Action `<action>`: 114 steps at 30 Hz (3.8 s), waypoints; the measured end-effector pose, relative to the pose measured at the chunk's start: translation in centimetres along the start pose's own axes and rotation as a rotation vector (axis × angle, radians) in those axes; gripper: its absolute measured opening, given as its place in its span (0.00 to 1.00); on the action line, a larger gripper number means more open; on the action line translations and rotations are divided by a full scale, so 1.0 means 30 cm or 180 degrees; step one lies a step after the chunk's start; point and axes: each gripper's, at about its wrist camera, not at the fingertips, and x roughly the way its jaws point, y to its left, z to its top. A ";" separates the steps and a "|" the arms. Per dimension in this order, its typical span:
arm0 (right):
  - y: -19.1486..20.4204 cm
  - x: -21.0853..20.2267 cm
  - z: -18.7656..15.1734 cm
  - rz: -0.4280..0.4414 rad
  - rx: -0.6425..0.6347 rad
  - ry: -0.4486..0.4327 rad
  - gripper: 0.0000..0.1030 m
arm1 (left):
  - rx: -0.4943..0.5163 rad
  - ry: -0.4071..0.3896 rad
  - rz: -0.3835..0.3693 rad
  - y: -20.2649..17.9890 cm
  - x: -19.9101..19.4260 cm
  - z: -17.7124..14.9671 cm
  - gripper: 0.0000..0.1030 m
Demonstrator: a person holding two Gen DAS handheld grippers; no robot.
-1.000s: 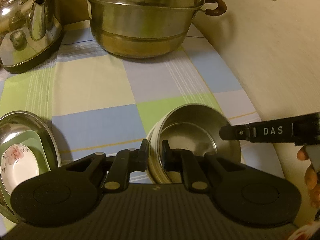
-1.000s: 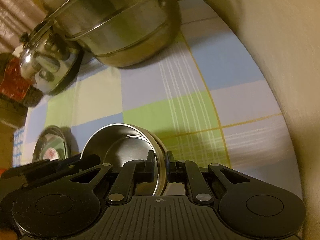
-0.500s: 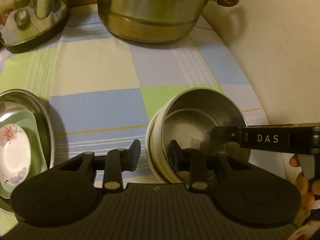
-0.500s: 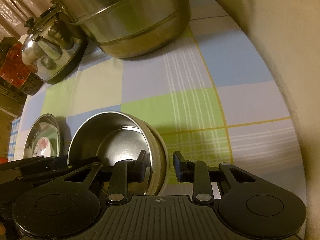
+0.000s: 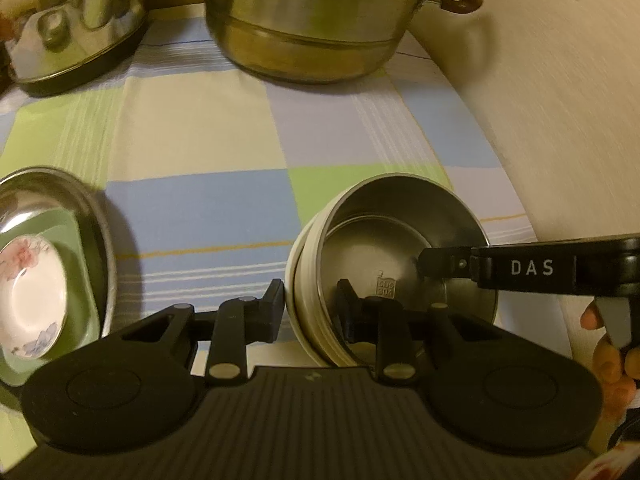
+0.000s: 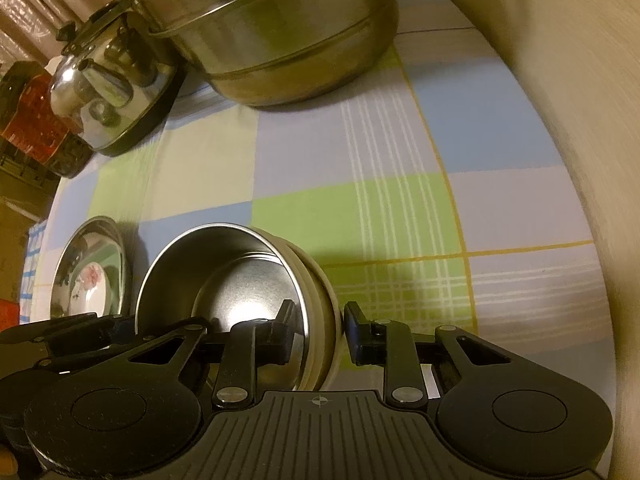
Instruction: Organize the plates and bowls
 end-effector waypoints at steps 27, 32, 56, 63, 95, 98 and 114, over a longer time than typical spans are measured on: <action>0.373 0.121 -0.122 0.0231 -0.0742 0.0340 0.24 | -0.0635 -0.0125 0.0443 0.292 -0.188 -0.184 0.24; 0.383 0.122 -0.132 0.0194 -0.0814 0.0311 0.24 | -0.0603 -0.0144 0.0473 0.285 -0.185 -0.184 0.24; 0.325 -0.196 -0.312 0.0497 -0.1046 -0.0534 0.58 | -0.0702 -0.0615 0.0743 0.237 -0.474 -0.323 0.26; 0.352 -0.216 -0.410 0.0429 -0.1340 -0.0419 0.58 | -0.0734 -0.0561 0.0836 0.176 -0.507 -0.418 0.26; 0.292 -0.228 -0.438 0.0431 -0.0648 -0.0394 0.58 | -0.0562 -0.0512 0.0716 0.233 -0.513 -0.445 0.28; 0.297 -0.220 -0.421 0.0369 -0.0519 -0.0438 0.58 | -0.0506 -0.0547 0.0603 0.266 -0.504 -0.406 0.28; 0.381 -0.027 -0.307 -0.0045 -0.0377 -0.0500 0.58 | -0.0365 -0.0249 0.0305 0.337 -0.251 -0.224 0.32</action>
